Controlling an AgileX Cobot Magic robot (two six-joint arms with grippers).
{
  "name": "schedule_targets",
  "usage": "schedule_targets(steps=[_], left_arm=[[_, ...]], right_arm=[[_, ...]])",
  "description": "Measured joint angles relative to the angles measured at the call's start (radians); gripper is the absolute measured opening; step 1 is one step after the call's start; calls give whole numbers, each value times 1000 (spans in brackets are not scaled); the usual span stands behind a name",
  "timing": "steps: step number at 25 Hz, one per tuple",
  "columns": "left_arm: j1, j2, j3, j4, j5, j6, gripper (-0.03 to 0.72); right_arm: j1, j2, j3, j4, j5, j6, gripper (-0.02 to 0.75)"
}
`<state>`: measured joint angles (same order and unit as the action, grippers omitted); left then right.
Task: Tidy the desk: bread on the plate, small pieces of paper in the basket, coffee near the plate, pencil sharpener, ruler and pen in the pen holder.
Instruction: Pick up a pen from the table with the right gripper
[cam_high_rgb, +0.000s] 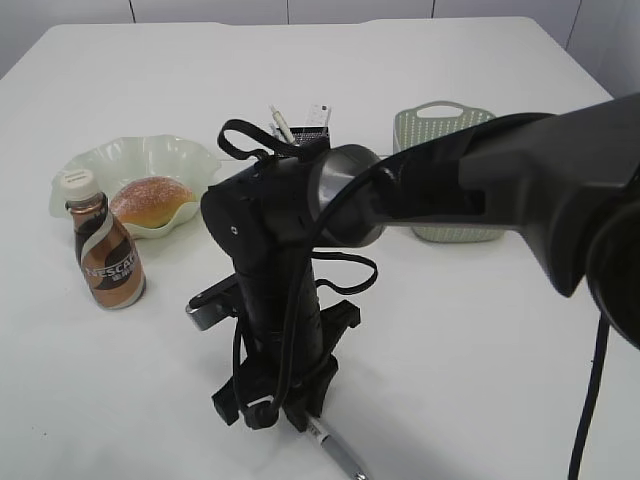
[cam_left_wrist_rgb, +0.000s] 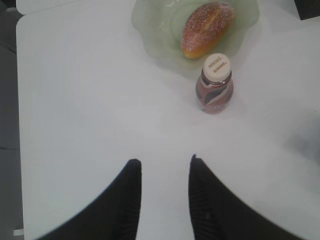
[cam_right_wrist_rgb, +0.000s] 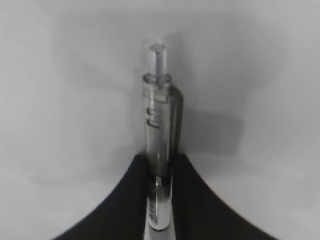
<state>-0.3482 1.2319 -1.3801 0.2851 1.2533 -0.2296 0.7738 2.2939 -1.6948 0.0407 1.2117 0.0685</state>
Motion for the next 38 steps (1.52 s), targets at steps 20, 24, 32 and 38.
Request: schedule_targets(steps=[20, 24, 32, 38], left_arm=[[0, 0, 0, 0, 0, 0, 239], [0, 0, 0, 0, 0, 0, 239], [0, 0, 0, 0, 0, 0, 239], [0, 0, 0, 0, 0, 0, 239]], right_arm=[[0, -43, 15, 0, -12, 2, 76], [0, -105, 109, -7, -111, 2, 76], [0, -333, 392, -55, -506, 2, 76], [0, -459, 582, -70, -742, 2, 76]])
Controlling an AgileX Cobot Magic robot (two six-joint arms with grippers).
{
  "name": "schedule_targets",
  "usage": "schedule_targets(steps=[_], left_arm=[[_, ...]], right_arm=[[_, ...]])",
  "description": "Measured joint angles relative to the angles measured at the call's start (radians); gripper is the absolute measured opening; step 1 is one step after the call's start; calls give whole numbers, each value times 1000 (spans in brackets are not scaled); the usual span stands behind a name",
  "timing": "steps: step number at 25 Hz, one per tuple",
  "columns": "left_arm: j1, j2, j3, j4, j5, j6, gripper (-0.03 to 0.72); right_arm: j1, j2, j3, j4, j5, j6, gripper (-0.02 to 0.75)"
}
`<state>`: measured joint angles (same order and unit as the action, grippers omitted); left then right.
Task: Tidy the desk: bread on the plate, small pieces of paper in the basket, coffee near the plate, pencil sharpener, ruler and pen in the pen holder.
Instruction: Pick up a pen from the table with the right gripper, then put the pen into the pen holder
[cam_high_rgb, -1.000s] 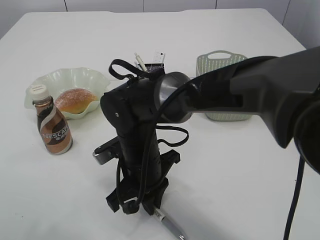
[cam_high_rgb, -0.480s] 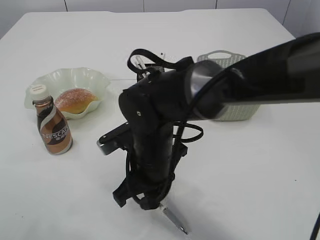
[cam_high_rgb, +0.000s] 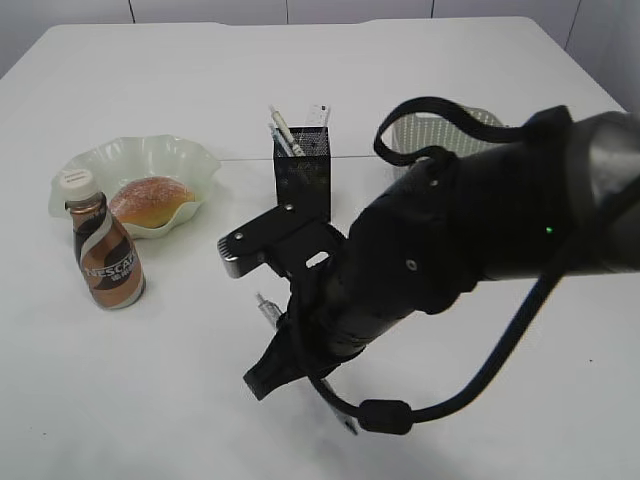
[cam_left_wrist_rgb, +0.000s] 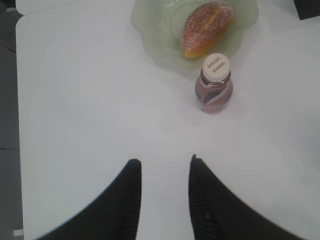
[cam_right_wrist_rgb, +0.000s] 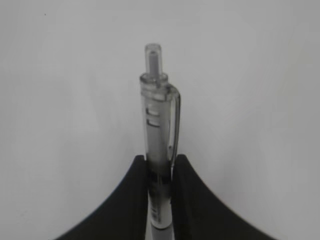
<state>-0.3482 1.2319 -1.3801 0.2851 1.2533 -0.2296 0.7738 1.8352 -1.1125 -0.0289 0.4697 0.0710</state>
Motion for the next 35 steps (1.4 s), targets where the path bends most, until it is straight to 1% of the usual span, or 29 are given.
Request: schedule_targets(steps=[6, 14, 20, 25, 30, 35], left_arm=[[0, 0, 0, 0, 0, 0, 239], [0, 0, 0, 0, 0, 0, 239], [0, 0, 0, 0, 0, 0, 239], [0, 0, 0, 0, 0, 0, 239], [0, 0, 0, 0, 0, 0, 239], [0, 0, 0, 4, 0, 0, 239]], right_arm=[[-8, -83, 31, -29, -189, 0, 75], [-96, -102, -8, -30, -343, 0, 75], [-176, -67, -169, -31, -455, 0, 74], [-237, 48, -350, -33, -463, 0, 74], [-262, 183, -524, -35, -463, -2, 74], [-286, 280, -616, -35, -463, -8, 74]])
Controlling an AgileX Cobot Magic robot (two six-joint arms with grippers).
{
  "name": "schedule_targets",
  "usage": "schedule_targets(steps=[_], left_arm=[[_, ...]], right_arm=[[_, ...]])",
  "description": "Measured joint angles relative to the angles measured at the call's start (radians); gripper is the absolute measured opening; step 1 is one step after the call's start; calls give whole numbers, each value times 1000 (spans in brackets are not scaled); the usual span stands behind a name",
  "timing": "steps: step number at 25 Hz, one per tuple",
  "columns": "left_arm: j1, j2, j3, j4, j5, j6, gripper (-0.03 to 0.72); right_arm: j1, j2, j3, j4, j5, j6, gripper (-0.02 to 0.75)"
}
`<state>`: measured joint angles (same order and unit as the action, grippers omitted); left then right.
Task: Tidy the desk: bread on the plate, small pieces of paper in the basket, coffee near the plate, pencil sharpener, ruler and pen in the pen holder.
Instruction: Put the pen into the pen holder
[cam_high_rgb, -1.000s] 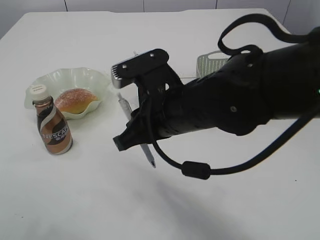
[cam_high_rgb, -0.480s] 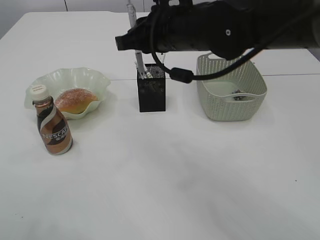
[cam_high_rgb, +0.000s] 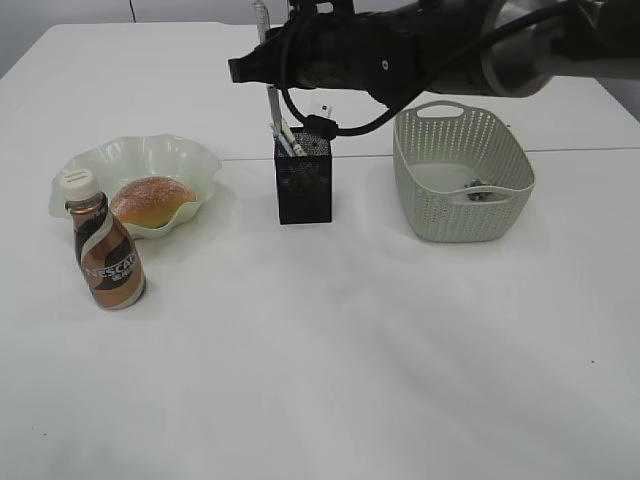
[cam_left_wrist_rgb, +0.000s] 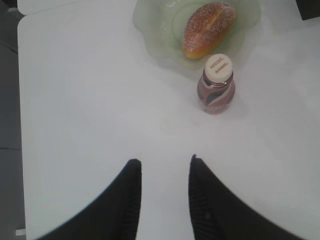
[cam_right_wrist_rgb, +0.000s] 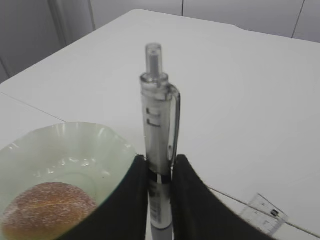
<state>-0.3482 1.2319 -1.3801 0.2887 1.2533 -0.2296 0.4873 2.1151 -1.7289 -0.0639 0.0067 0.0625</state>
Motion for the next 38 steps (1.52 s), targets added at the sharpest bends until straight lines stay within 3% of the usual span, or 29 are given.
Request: schedule_targets(steps=[8, 23, 26, 31, 38], left_arm=[[0, 0, 0, 26, 0, 0, 239], [0, 0, 0, 27, 0, 0, 239], [0, 0, 0, 27, 0, 0, 239], [0, 0, 0, 27, 0, 0, 239], [0, 0, 0, 37, 0, 0, 239]], right_arm=[[-68, 49, -18, -1, 0, -2, 73], [-72, 103, -23, -8, -15, -30, 93], [-72, 103, -23, -17, -15, -33, 159], [-72, 103, -23, -19, -14, -33, 339], [-72, 52, -23, -21, 112, -35, 382]])
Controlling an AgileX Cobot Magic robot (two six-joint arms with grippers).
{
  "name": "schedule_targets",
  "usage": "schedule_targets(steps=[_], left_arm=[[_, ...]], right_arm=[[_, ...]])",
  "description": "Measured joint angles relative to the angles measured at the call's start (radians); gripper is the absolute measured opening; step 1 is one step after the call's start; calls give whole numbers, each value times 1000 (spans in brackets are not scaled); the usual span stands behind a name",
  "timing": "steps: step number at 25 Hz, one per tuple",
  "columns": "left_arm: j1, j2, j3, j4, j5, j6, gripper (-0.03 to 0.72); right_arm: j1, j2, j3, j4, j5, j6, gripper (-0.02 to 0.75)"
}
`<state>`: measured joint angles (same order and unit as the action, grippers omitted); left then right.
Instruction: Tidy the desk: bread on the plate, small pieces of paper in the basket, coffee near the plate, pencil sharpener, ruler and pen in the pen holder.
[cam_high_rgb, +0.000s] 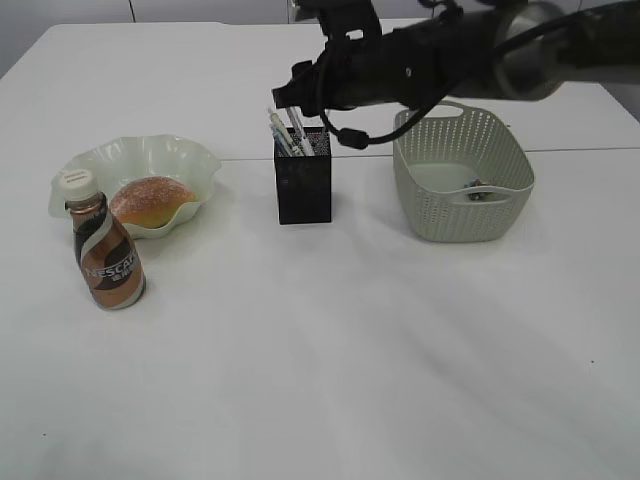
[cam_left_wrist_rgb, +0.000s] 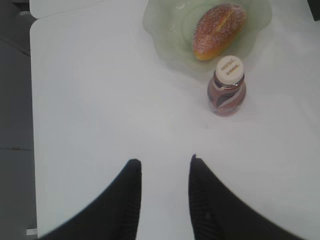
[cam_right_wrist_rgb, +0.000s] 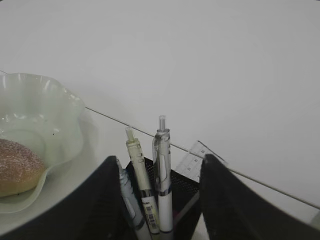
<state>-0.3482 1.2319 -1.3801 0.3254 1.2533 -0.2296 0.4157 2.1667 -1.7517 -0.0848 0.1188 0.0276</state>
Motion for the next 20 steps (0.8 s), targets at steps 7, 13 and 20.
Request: schedule_targets(steps=[7, 13, 20], left_arm=[[0, 0, 0, 26, -9, -2, 377], [0, 0, 0, 7, -2, -2, 548], [0, -62, -39, -114, 2, 2, 548]], right_arm=[[0, -235, 0, 0, 368, 8, 386], [0, -385, 0, 4, 699, 36, 386], [0, -503, 0, -70, 889, 34, 387]])
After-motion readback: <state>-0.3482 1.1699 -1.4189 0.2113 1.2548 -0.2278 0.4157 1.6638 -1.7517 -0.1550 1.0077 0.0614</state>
